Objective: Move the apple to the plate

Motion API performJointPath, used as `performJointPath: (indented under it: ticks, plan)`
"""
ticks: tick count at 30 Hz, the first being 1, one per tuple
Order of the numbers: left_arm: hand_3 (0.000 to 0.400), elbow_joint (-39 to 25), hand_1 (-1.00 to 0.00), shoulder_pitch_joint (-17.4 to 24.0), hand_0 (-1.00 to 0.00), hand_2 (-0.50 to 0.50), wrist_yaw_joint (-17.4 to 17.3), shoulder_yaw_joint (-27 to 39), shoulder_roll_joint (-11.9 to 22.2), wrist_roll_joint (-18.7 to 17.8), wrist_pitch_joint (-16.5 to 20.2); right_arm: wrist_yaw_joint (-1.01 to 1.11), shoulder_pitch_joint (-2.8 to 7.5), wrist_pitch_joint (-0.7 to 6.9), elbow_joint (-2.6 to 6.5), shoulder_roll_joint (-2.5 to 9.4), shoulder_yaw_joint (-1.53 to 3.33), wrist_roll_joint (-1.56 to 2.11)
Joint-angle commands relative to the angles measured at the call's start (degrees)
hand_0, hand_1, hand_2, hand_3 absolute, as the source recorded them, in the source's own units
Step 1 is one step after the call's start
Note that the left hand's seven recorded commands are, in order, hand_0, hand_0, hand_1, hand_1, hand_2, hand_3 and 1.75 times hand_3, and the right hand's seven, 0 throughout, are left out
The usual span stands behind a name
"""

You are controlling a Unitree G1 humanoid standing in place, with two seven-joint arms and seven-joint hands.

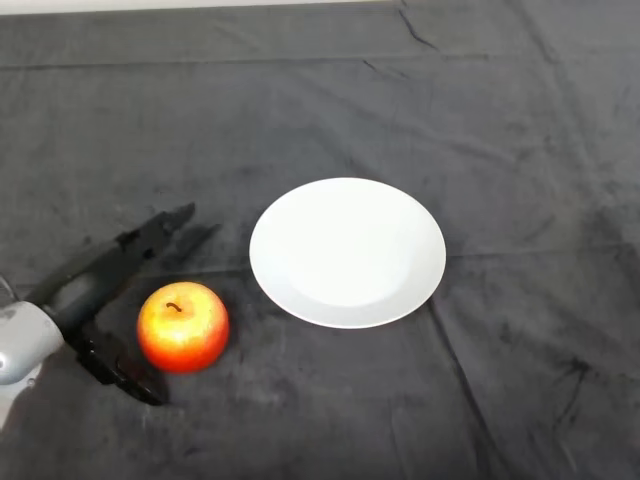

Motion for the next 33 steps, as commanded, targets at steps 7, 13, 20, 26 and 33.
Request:
performJointPath:
  ticks: [7, 13, 20, 26, 33]
  plan:
    - [0.400, -4.83, -1.00, 2.63, -1.00, 0.00, -1.25, -1.39, -0.63, -0.40, 0.44, -0.21, 0.48, 0.48, -1.45, -1.59, -0.28, 0.07]
    - [0.400, -6.68, -1.00, 3.12, -1.00, 0.00, -0.13, -1.17, -1.33, -0.40, 0.37, -0.19, 0.53, 0.54, -1.56, -1.60, -0.30, 0.09]
    - [0.400, -14.04, -1.00, 4.04, -1.00, 0.00, -0.31, -1.01, -2.09, -0.66, 3.33, -0.17, 0.63, 0.63, -1.75, -1.60, -0.33, 0.12]
    - [0.400, -22.17, -1.00, 2.51, -1.00, 0.00, -0.71, -0.04, -2.77, -1.43, 7.07, -0.14, 0.74, 0.74, -1.96, -1.60, -0.36, 0.15]
    - [0.400, -21.78, -1.00, -0.59, -1.00, 0.00, 5.64, -0.62, -6.58, 1.18, 5.18, -0.11, 0.87, 0.86, -2.22, -1.61, -0.41, 0.19]
